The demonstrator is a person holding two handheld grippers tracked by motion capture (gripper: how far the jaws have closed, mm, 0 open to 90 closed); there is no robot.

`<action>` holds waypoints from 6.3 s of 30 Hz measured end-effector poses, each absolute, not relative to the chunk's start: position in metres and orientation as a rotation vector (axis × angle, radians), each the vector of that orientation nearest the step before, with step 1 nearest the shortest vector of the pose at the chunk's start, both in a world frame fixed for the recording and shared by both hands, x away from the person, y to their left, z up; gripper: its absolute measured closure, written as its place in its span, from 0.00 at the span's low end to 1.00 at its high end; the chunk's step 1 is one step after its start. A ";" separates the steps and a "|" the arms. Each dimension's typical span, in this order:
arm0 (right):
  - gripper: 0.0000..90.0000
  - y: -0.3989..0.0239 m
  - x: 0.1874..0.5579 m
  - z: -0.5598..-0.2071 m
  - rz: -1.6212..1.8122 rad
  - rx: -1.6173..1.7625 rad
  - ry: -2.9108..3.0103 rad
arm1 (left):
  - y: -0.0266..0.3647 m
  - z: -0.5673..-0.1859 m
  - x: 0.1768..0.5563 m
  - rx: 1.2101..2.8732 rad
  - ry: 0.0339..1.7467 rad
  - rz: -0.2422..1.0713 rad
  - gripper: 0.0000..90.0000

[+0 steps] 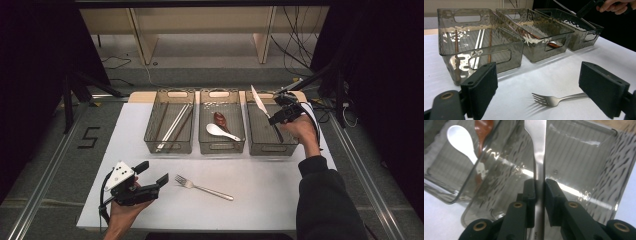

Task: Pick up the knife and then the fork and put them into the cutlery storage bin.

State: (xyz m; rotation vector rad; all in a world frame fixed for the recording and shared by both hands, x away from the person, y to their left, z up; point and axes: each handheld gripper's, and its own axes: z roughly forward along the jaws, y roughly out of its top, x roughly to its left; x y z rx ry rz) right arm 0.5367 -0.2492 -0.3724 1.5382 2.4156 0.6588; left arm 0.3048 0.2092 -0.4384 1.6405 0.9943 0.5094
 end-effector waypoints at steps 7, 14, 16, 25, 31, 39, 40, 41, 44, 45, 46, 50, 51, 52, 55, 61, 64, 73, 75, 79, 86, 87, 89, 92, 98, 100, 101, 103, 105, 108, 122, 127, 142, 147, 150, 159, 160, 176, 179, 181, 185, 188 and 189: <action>0.89 -0.248 0.538 -0.377 0.633 1.547 2.415 | 0.209 -0.438 0.305 1.642 0.993 0.509 0.17; 0.89 -0.248 0.540 -0.387 0.609 1.578 2.414 | 0.209 -0.438 0.305 1.641 0.994 0.508 0.17; 0.88 -0.248 0.541 -0.390 0.601 1.585 2.422 | 0.209 -0.438 0.305 1.641 0.993 0.507 0.17; 0.70 -0.240 0.534 -0.377 0.729 1.526 2.430 | 0.209 -0.438 0.304 1.639 0.994 0.508 0.17; 0.54 -0.222 0.519 -0.371 0.787 1.387 2.481 | 0.209 -0.439 0.305 1.640 0.997 0.507 0.17; 0.43 -0.189 0.487 -0.357 0.834 1.197 2.565 | 0.209 -0.439 0.305 1.640 0.997 0.506 0.17; 0.43 -0.185 0.482 -0.356 0.836 1.171 2.576 | 0.209 -0.439 0.305 1.640 0.997 0.506 0.17; 0.42 -0.181 0.478 -0.356 0.842 1.144 2.587 | 0.209 -0.439 0.305 1.639 0.997 0.505 0.17; 0.41 -0.169 0.465 -0.354 0.869 1.098 2.615 | 0.209 -0.439 0.305 1.637 0.999 0.506 0.16; 0.41 -0.166 0.461 -0.354 0.882 1.075 2.626 | 0.209 -0.439 0.305 1.636 0.999 0.505 0.16; 0.41 -0.162 0.457 -0.354 0.889 1.064 2.637 | 0.210 -0.439 0.305 1.635 0.999 0.504 0.16; 0.40 -0.148 0.443 -0.359 0.893 0.990 2.688 | 0.210 -0.439 0.304 1.637 1.000 0.504 0.16; 0.39 -0.145 0.439 -0.360 0.887 0.978 2.705 | 0.210 -0.439 0.305 1.629 1.003 0.504 0.16; 0.39 -0.141 0.437 -0.362 0.883 0.962 2.718 | 0.210 -0.439 0.304 1.634 1.001 0.505 0.16; 0.38 -0.132 0.430 -0.367 0.876 0.923 2.746 | 0.209 -0.439 0.304 1.635 1.000 0.506 0.16; 0.38 -0.115 0.421 -0.376 0.841 0.872 2.799 | 0.210 -0.439 0.304 1.631 1.001 0.505 0.16; 0.37 -0.107 0.417 -0.382 0.829 0.845 2.820 | 0.210 -0.439 0.304 1.627 1.002 0.505 0.16; 0.37 -0.094 0.409 -0.394 0.797 0.825 2.864 | 0.211 -0.439 0.304 1.631 1.000 0.507 0.16; 0.37 -0.092 0.407 -0.397 0.791 0.817 2.873 | 0.210 -0.439 0.304 1.631 0.999 0.506 0.16; 0.38 -0.087 0.402 -0.402 0.780 0.800 2.886 | 0.210 -0.439 0.304 1.632 0.999 0.506 0.16; 0.39 -0.076 0.395 -0.415 0.737 0.759 2.920 | 0.210 -0.439 0.304 1.635 0.997 0.507 0.16; 0.40 -0.075 0.395 -0.417 0.729 0.752 2.926 | 0.210 -0.439 0.303 1.634 0.998 0.507 0.16; 0.41 -0.072 0.394 -0.421 0.721 0.747 2.934 | 0.211 -0.438 0.303 1.631 0.999 0.507 0.16; 0.42 -0.068 0.393 -0.425 0.704 0.728 2.950 | 0.211 -0.439 0.303 1.630 1.001 0.508 0.16; 0.46 -0.062 0.391 -0.432 0.653 0.707 2.975 | 0.211 -0.438 0.302 1.629 1.001 0.508 0.16; 0.47 -0.060 0.390 -0.434 0.643 0.702 2.987 | 0.212 -0.438 0.302 1.629 1.001 0.508 0.16; 0.47 -0.060 0.390 -0.435 0.636 0.689 2.992 | 0.212 -0.438 0.303 1.625 1.003 0.509 0.16; 0.47 -0.059 0.390 -0.437 0.620 0.689 3.000 | 0.212 -0.438 0.302 1.624 1.003 0.510 0.16; 0.48 -0.057 0.390 -0.439 0.600 0.690 3.002 | 0.212 -0.438 0.302 1.624 1.002 0.511 0.16; 0.50 -0.056 0.390 -0.443 0.586 0.693 3.012 | 0.212 -0.438 0.302 1.628 1.000 0.510 0.16; 0.65 -0.051 0.389 -0.453 0.485 0.637 3.051 | 0.212 -0.438 0.302 1.623 1.004 0.509 0.16; 0.73 -0.050 0.388 -0.457 0.470 0.624 3.053 | 0.211 -0.438 0.302 1.628 0.999 0.509 0.16; 0.83 -0.049 0.387 -0.461 0.443 0.598 3.037 | 0.211 -0.438 0.302 1.627 0.999 0.507 0.16; 0.83 -0.047 0.386 -0.461 0.436 0.599 3.033 | 0.211 -0.438 0.302 1.628 1.000 0.508 0.16; 0.84 -0.046 0.387 -0.460 0.412 0.585 3.040 | 0.211 -0.438 0.302 1.626 1.000 0.509 0.16; 0.88 -0.042 0.388 -0.460 0.374 0.575 3.058 | 0.211 -0.438 0.302 1.628 1.000 0.508 0.16; 0.89 -0.042 0.388 -0.460 0.375 0.584 3.059 | 0.211 -0.438 0.303 1.630 0.998 0.507 0.16; 0.93 -0.041 0.393 -0.458 0.356 0.546 3.103 | 0.211 -0.438 0.302 1.630 0.998 0.507 0.16; 0.93 -0.042 0.393 -0.457 0.358 0.537 3.102 | 0.211 -0.439 0.303 1.629 0.998 0.508 0.16; 0.93 -0.042 0.393 -0.456 0.366 0.533 3.102 | 0.211 -0.439 0.303 1.629 0.998 0.508 0.16; 0.93 -0.044 0.393 -0.456 0.382 0.541 3.099 | 0.211 -0.438 0.303 1.630 0.998 0.508 0.16; 0.93 -0.045 0.394 -0.454 0.379 0.544 3.094 | 0.211 -0.439 0.303 1.629 0.999 0.509 0.16; 0.93 -0.045 0.394 -0.454 0.386 0.543 3.094 | 0.211 -0.438 0.302 1.630 0.998 0.508 0.16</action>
